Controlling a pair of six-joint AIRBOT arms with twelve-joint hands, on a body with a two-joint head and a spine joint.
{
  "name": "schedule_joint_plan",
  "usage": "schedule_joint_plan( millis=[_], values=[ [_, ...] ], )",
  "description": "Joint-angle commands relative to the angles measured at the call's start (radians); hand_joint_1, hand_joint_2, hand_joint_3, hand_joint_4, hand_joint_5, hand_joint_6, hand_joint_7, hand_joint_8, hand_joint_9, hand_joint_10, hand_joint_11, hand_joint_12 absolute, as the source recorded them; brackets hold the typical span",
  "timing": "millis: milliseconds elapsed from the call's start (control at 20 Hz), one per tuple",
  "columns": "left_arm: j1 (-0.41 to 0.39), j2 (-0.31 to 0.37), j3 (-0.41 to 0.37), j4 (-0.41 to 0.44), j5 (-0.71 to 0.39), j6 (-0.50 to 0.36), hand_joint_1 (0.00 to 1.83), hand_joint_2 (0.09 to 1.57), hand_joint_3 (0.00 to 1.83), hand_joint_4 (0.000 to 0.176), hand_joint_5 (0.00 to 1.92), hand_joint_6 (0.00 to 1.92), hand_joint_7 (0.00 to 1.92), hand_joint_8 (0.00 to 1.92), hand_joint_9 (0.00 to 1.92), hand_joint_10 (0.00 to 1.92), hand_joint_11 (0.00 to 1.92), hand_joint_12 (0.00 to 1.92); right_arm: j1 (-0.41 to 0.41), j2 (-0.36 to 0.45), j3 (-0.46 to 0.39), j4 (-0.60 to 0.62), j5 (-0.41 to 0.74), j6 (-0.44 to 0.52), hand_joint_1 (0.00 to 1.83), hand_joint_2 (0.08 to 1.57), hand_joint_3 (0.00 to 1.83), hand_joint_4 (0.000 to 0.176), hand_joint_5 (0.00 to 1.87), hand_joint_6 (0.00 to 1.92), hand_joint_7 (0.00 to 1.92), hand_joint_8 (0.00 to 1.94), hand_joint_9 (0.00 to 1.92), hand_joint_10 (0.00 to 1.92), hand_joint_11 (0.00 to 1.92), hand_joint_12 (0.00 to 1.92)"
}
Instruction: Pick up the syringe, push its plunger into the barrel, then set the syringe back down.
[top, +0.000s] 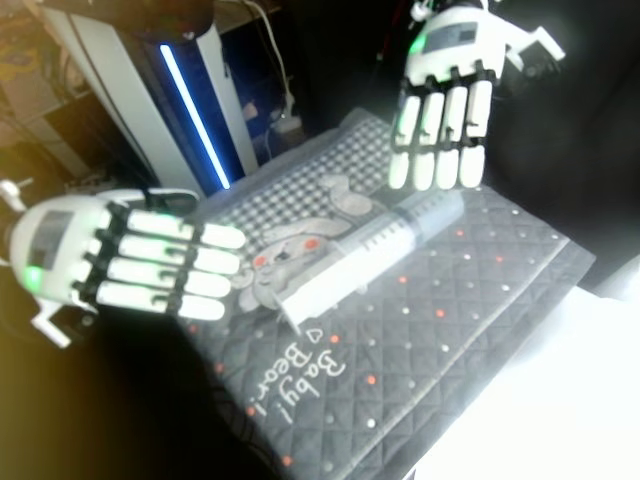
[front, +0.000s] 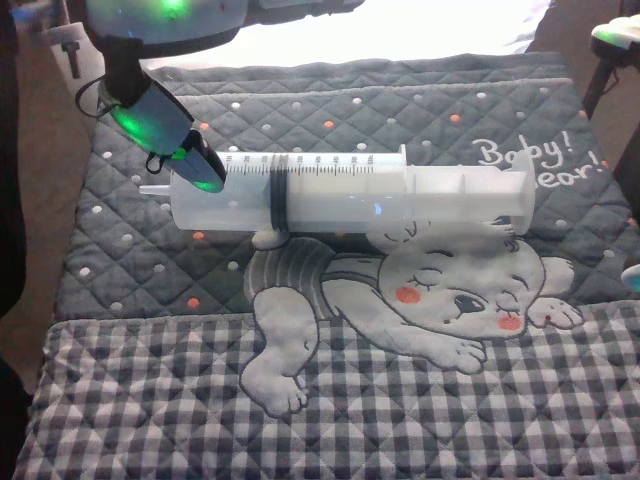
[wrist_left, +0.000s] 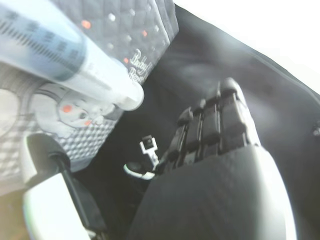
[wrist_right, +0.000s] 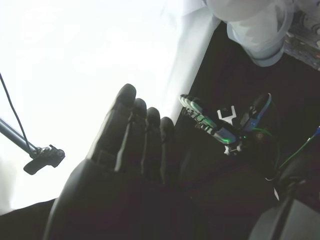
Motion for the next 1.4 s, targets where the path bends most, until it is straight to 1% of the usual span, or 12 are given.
schedule_joint_plan(
  millis=[0,100,200,300,400,650,900,950,1050,1150,1250,1350],
  values=[
    [0.0,-0.007,0.002,-0.042,-0.036,0.005,0.65,0.66,0.01,0.0,0.0,0.0,0.1,0.0,0.16,0.01,0.21,0.13,0.006,-0.001,0.0,0.023,0.124,0.008,0.77,0.68,0.01,0.0,0.2,0.0,0.2,0.01,0.21,0.01,0.24,0.1],
    [0.02,-0.018,0.006,-0.041,-0.035,0.005,0.6,0.66,0.0,0.0,0.0,0.0,0.11,0.01,0.15,0.0,0.21,0.13,0.002,-0.006,0.0,0.027,0.124,0.013,0.75,0.68,0.0,0.0,0.21,0.01,0.23,0.02,0.23,0.02,0.26,0.1],
    [0.035,-0.029,0.012,-0.049,-0.033,0.005,0.64,0.65,0.0,0.0,0.0,0.0,0.04,0.0,0.04,0.0,0.05,0.07,-0.009,-0.014,0.0,0.04,0.124,0.018,0.73,0.68,0.0,0.0,0.22,0.01,0.25,0.02,0.24,0.02,0.26,0.1],
    [0.055,-0.037,0.017,-0.116,-0.034,0.005,0.64,0.64,0.0,0.0,0.0,0.0,0.04,0.0,0.03,0.0,0.0,0.02,-0.02,-0.02,0.0,0.055,0.126,0.025,0.72,0.69,0.0,0.0,0.22,0.01,0.25,0.01,0.23,0.01,0.25,0.09],
    [0.094,-0.043,0.017,-0.257,-0.042,0.005,0.63,0.64,0.0,0.0,0.0,0.0,0.06,0.01,0.02,0.0,0.0,0.0,-0.034,-0.035,0.0,0.086,0.149,0.036,0.68,0.7,0.01,0.0,0.23,0.01,0.25,0.01,0.25,0.01,0.28,0.1],
    [0.132,-0.071,0.01,-0.408,-0.042,0.005,0.63,0.61,0.0,0.0,0.01,0.0,0.07,0.01,0.03,0.01,0.05,0.02,-0.073,-0.051,0.005,0.168,0.237,0.036,0.7,0.72,0.01,0.0,0.24,0.0,0.21,0.0,0.19,0.0,0.22,0.07],
    [0.129,-0.119,0.022,-0.392,-0.026,0.005,0.56,0.64,0.01,0.0,0.0,0.0,0.0,0.0,0.0,0.0,0.0,0.0,-0.109,-0.051,0.0,0.236,0.301,0.041,0.74,0.74,0.01,0.0,0.22,0.0,0.25,0.01,0.22,0.01,0.18,0.05],
    [0.127,-0.124,0.023,-0.379,-0.019,0.005,0.53,0.64,0.01,0.014,0.0,0.0,0.0,0.0,0.0,0.0,0.04,0.02,-0.109,-0.051,0.001,0.242,0.304,0.041,0.75,0.74,0.01,0.0,0.23,0.0,0.27,0.02,0.24,0.02,0.19,0.05],
    [0.118,-0.138,0.029,-0.324,-0.007,0.005,0.55,0.63,0.0,0.003,0.0,0.0,0.04,0.01,0.04,0.02,0.09,0.04,-0.109,-0.051,0.002,0.249,0.309,0.041,0.77,0.75,0.0,0.0,0.23,0.0,0.29,0.02,0.26,0.02,0.19,0.04],
    [0.114,-0.147,0.034,-0.283,0.006,0.005,0.55,0.63,0.0,0.003,0.01,0.0,0.04,0.01,0.04,0.01,0.07,0.04,-0.109,-0.054,0.002,0.253,0.311,0.041,0.75,0.75,0.01,0.0,0.23,0.0,0.31,0.02,0.27,0.02,0.19,0.04],
    [0.108,-0.164,0.045,-0.246,0.023,0.005,0.53,0.64,0.0,0.015,0.04,0.01,0.06,0.01,0.05,0.01,0.07,0.04,-0.111,-0.059,0.005,0.255,0.311,0.041,0.75,0.75,0.0,0.0,0.24,0.0,0.32,0.02,0.26,0.01,0.16,0.03],
    [0.102,-0.185,0.062,-0.204,0.029,0.005,0.53,0.63,0.0,0.011,0.04,0.01,0.05,0.01,0.04,0.01,0.06,0.04,-0.112,-0.062,0.007,0.256,0.311,0.041,0.77,0.73,0.0,0.0,0.26,0.01,0.34,0.02,0.24,0.0,0.15,0.02]
  ],
)
